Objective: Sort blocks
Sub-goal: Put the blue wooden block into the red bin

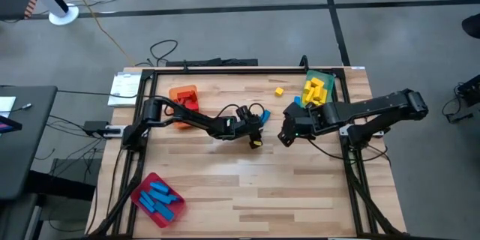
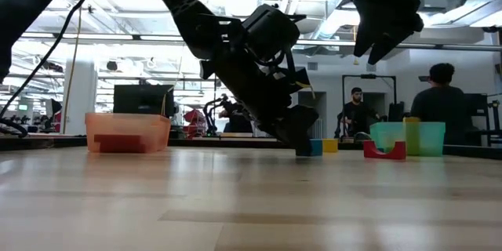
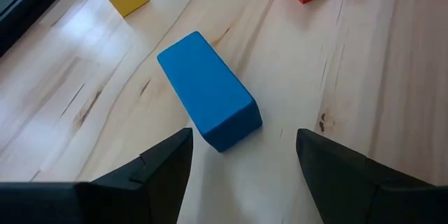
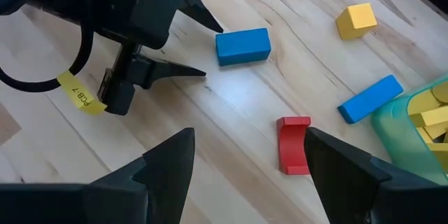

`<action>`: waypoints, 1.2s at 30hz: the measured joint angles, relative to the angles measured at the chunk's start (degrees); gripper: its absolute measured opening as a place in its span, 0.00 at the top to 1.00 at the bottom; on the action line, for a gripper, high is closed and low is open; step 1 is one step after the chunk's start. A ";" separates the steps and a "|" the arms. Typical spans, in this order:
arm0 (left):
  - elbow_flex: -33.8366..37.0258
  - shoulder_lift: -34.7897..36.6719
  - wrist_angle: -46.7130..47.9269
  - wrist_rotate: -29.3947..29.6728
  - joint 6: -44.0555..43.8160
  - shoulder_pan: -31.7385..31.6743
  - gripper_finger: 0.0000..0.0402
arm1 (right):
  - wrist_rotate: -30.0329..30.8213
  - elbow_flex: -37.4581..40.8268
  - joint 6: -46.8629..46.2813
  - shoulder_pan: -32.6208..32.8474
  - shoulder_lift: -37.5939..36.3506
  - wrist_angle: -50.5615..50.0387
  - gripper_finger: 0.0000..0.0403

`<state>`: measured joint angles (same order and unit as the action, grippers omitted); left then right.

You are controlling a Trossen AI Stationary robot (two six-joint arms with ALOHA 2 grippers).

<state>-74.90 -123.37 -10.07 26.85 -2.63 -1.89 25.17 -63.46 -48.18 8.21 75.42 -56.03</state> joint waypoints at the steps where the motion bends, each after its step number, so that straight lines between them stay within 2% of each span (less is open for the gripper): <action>1: 0.00 0.00 0.06 0.00 0.00 0.02 0.38 | 0.00 0.00 0.01 0.00 0.00 0.00 0.30; 12: 0.00 0.29 2.48 -0.01 -0.20 0.05 0.38 | -0.02 0.00 0.17 -0.04 0.00 0.00 0.30; 17: 0.03 1.55 3.26 1.44 -3.73 0.35 0.38 | -0.04 0.00 0.17 -0.04 0.00 0.09 0.30; 23: 0.03 1.58 -1.24 2.16 -7.48 0.30 0.38 | -0.04 0.00 0.16 -0.04 0.00 0.49 0.30; 29: 0.03 1.60 -7.77 2.25 -4.31 -0.35 0.38 | -0.04 0.00 0.15 -0.04 0.00 1.23 0.30; 36: -0.39 1.60 -6.02 1.72 -6.91 -4.94 0.38 | -0.04 0.00 0.15 -0.04 0.00 1.57 0.30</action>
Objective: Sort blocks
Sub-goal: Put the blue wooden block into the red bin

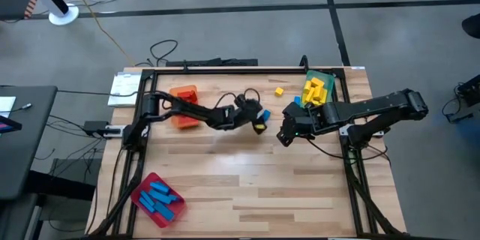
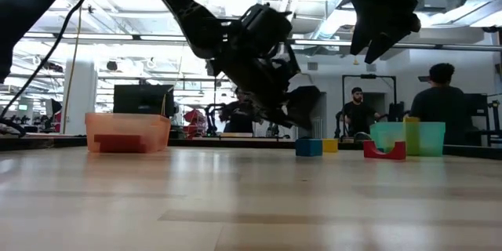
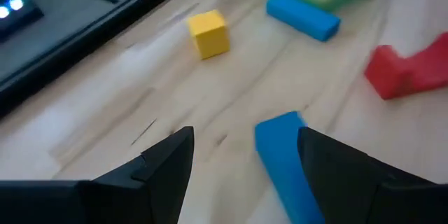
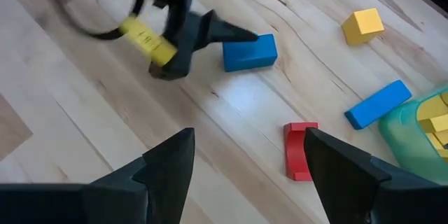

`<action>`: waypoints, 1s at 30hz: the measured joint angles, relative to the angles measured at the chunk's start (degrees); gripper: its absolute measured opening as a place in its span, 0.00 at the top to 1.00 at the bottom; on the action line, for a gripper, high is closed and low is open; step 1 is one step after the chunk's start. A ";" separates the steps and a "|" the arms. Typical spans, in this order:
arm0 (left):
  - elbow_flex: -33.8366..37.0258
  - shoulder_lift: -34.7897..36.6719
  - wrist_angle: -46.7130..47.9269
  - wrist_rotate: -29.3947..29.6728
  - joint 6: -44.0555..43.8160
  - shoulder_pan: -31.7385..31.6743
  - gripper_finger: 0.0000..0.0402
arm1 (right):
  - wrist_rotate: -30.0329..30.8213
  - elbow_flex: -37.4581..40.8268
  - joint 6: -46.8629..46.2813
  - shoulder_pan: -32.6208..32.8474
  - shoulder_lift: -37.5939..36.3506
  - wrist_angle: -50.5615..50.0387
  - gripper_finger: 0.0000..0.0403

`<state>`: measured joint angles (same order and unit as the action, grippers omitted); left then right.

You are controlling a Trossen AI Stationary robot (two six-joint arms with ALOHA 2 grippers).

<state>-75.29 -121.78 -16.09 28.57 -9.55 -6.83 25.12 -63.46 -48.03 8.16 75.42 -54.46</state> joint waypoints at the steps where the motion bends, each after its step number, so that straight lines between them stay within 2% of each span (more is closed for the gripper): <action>1: 0.00 0.00 0.27 -1.27 -0.65 -0.61 0.38 | 0.00 0.00 0.00 0.00 0.00 0.06 0.30; 4: 0.00 0.00 0.41 -6.71 -1.28 -1.77 0.37 | 0.00 0.00 -0.02 0.00 0.00 0.28 0.30; 8: -0.04 -0.07 0.78 -8.65 -0.98 -1.42 0.33 | 0.00 0.00 -0.02 0.00 0.00 0.30 0.30; 16: -0.59 -0.09 -0.14 -8.57 -0.82 -0.34 0.18 | 0.00 0.00 -0.02 0.00 0.00 0.86 0.30; 30: -2.60 -0.20 7.10 -8.25 -2.41 -0.37 0.17 | 0.00 0.00 -0.06 0.00 0.00 1.01 0.30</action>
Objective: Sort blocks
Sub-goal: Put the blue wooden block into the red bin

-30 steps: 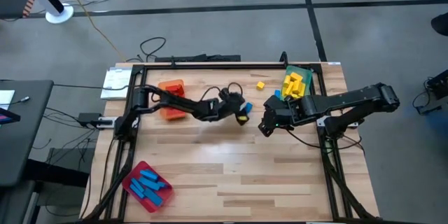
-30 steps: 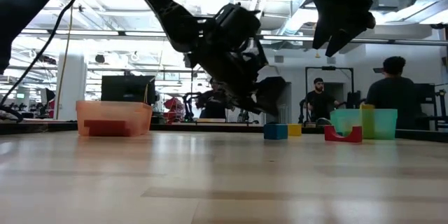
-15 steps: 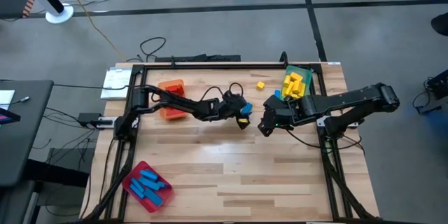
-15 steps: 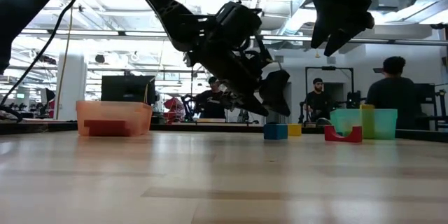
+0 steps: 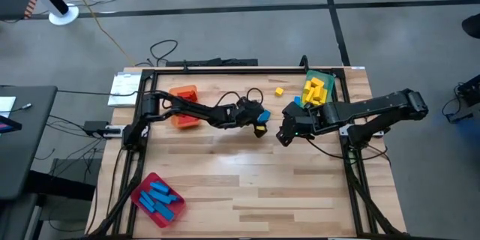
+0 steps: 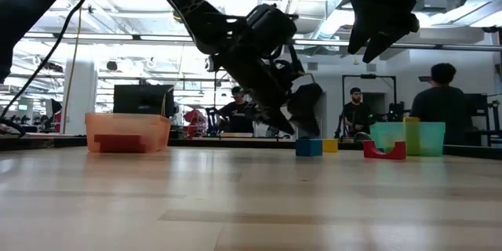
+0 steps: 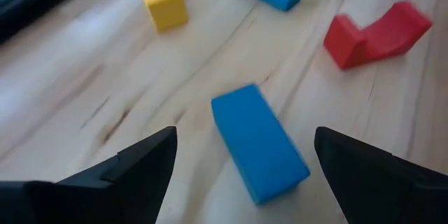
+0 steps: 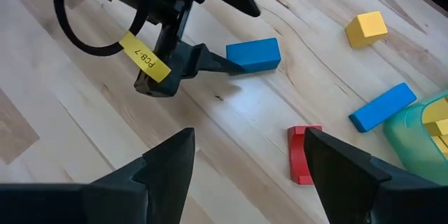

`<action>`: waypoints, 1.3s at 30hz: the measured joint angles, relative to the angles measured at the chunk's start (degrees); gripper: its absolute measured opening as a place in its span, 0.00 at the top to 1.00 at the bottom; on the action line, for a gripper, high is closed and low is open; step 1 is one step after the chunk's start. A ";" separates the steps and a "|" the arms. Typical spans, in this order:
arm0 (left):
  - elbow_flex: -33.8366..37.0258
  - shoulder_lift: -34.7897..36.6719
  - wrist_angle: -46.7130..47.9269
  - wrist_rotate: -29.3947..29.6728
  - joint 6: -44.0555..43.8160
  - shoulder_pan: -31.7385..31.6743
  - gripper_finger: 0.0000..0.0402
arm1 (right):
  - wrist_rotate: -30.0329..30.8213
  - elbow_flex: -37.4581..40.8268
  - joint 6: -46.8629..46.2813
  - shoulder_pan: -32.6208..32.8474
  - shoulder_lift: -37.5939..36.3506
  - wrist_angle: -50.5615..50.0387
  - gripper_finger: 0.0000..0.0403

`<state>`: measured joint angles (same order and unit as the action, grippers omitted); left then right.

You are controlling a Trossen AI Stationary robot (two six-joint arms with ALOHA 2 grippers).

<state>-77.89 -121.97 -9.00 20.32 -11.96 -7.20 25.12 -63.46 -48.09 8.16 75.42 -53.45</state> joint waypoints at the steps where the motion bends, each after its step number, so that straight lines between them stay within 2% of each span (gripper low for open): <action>1: 0.00 0.00 0.87 -0.06 -0.59 0.02 0.17 | 0.00 0.00 0.00 0.00 0.00 0.00 0.30; 6: 0.02 -1.33 0.56 -0.51 -1.59 0.07 0.17 | 0.00 0.02 0.01 0.00 0.02 0.11 0.30; 9: -2.28 -3.43 -1.40 -1.48 -1.39 0.09 0.17 | 0.00 0.02 0.00 0.00 0.02 0.13 0.30; 14: -7.59 -8.33 3.73 -1.35 -1.28 0.47 0.17 | 0.01 0.07 0.02 0.00 0.02 0.32 0.30; 16: -8.77 -9.18 5.11 0.75 -1.24 0.78 0.19 | 0.01 0.07 0.02 0.00 0.02 0.47 0.30; 22: -10.14 -9.77 5.77 2.04 0.31 0.92 0.32 | 0.01 0.07 0.02 0.00 0.02 0.78 0.30; 33: -10.22 -8.54 12.97 3.26 6.58 1.40 0.69 | 0.01 0.07 0.02 0.00 0.02 0.90 0.30; 39: -9.79 -3.35 22.37 3.16 11.10 2.88 0.69 | 0.00 0.04 0.02 0.00 0.02 1.63 0.30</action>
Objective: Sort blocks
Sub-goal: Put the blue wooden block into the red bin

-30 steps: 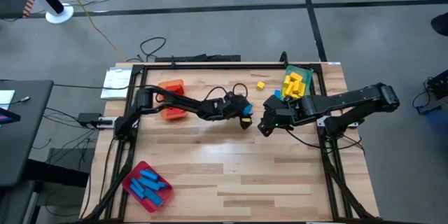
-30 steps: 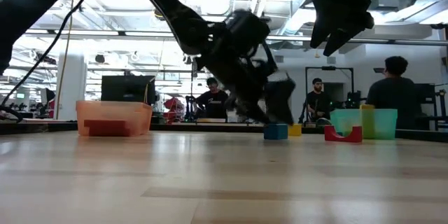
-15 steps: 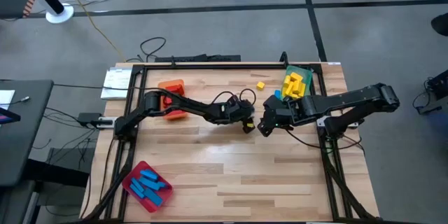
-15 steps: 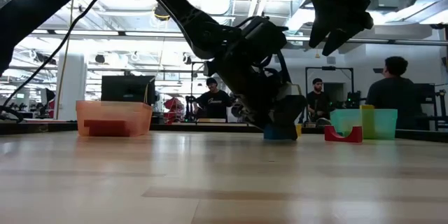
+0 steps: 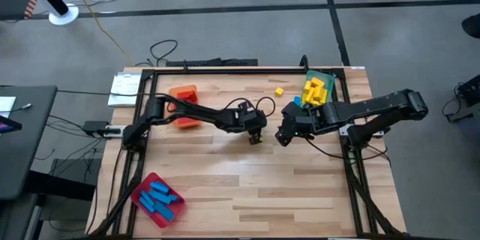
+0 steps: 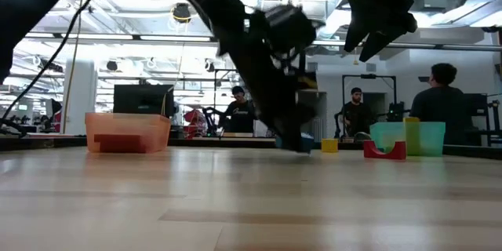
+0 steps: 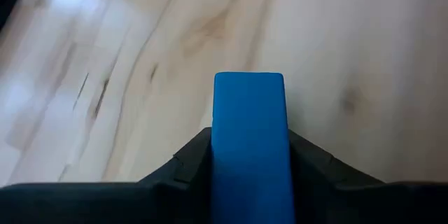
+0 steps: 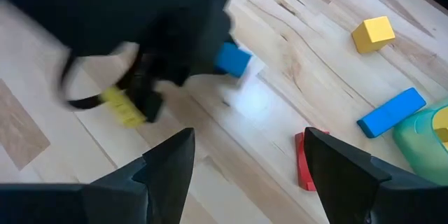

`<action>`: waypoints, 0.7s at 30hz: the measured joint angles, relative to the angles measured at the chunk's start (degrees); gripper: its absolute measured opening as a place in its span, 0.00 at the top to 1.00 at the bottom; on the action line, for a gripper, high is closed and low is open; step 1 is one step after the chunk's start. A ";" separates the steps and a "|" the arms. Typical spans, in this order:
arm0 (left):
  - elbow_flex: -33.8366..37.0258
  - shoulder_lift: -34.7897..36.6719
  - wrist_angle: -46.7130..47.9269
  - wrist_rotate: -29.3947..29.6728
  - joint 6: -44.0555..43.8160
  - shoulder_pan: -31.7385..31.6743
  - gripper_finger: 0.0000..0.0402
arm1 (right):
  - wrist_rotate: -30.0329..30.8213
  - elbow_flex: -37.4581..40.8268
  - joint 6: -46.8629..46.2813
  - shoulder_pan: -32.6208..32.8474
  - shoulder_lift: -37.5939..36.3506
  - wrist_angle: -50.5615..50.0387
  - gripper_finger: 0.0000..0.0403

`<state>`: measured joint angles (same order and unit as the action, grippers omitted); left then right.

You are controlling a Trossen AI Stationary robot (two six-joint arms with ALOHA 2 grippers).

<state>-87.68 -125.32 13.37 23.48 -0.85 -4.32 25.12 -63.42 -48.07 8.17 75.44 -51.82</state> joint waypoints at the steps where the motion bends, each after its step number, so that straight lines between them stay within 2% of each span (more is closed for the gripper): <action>1: 0.00 1.50 1.68 -0.23 0.62 0.46 0.69 | 0.02 0.00 0.00 0.01 0.00 0.13 0.30; 7: -0.11 11.79 14.60 -0.43 3.24 4.54 0.69 | 0.02 0.00 0.00 0.00 0.00 0.60 0.30; 12: -0.07 21.02 26.98 -0.30 1.61 9.85 0.68 | 0.02 0.00 0.00 0.00 0.00 1.40 0.30; 21: -0.13 35.13 47.77 0.36 -11.12 21.65 0.68 | 0.16 0.00 0.02 -0.71 0.00 8.01 0.30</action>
<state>-87.81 -90.20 61.14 23.83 -11.97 17.34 25.28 -63.42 -48.05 7.46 75.44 -43.81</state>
